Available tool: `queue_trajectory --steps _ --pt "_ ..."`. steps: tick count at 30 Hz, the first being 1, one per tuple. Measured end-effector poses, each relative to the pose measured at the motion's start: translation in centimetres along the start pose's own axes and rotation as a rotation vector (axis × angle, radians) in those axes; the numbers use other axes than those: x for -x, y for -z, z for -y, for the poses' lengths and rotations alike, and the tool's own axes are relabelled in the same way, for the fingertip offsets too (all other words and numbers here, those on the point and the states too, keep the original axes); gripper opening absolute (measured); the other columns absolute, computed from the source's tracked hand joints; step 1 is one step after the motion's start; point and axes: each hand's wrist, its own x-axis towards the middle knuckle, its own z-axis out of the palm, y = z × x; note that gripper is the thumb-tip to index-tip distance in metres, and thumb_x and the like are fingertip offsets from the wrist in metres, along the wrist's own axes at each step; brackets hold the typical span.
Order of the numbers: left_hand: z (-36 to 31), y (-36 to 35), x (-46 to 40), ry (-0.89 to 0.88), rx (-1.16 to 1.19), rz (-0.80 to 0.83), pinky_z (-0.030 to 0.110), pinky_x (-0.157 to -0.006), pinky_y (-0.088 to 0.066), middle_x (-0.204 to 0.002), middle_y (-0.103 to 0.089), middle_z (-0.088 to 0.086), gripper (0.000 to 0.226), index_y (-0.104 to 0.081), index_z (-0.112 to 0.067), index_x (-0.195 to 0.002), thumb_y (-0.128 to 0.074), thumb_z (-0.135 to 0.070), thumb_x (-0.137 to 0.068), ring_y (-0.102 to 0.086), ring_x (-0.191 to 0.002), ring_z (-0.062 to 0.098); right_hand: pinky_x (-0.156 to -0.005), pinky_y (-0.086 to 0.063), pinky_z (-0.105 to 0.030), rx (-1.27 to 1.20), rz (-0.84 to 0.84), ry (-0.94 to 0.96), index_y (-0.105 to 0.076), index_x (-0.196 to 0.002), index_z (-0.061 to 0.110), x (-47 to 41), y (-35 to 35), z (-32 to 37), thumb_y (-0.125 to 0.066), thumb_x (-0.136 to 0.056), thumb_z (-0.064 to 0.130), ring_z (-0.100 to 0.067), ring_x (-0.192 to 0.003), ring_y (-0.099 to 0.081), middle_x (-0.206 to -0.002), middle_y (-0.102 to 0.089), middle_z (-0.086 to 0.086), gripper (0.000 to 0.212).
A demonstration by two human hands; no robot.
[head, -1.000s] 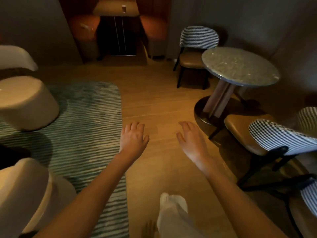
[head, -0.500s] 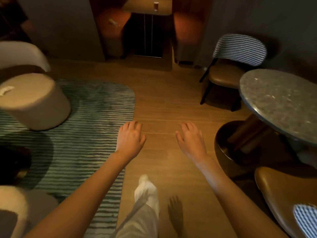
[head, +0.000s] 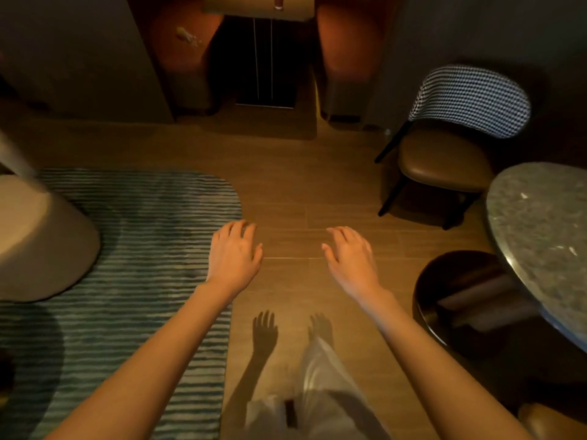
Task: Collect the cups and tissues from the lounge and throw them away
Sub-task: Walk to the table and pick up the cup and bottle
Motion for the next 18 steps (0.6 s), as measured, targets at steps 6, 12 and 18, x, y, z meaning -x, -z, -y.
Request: queue_trajectory --steps 6,12,18 --pt "0.3 -1.8 -15.9 0.022 0.001 0.011 0.042 -0.102 -0.037 -0.136 -0.050 0.008 0.044 -0.048 -0.015 -0.132 -0.044 -0.036 -0.094 -0.043 -0.126 0.028 -0.111 -0.030 -0.037 -0.017 -0.045 0.048 -0.048 -0.136 0.016 -16.2 0.1 -2.9 -0.040 -0.100 0.033 -0.020 -0.133 -0.039 -0.137 -0.051 -0.001 0.041" --pt "-0.6 0.9 -32.3 0.080 -0.013 -0.055 0.042 -0.105 -0.035 -0.137 -0.049 0.008 0.047 -0.047 -0.015 -0.133 -0.046 -0.039 -0.093 -0.041 -0.129 0.027 -0.111 -0.029 -0.036 -0.039 -0.062 0.102 -0.047 -0.136 0.017 -33.3 3.3 -4.7 -0.040 -0.099 0.033 -0.020 -0.133 -0.039 -0.138 -0.051 -0.002 0.041" --pt "2.0 0.3 -43.1 0.175 -0.041 -0.024 0.040 -0.106 -0.034 -0.136 -0.049 0.006 0.053 -0.047 -0.017 -0.133 -0.046 -0.048 -0.091 -0.040 -0.129 0.025 -0.112 -0.028 -0.035 -0.053 -0.001 0.174 -0.047 -0.137 0.017 -47.1 3.0 -4.4 -0.040 -0.100 0.033 -0.019 -0.135 -0.038 -0.140 -0.050 -0.003 0.041"
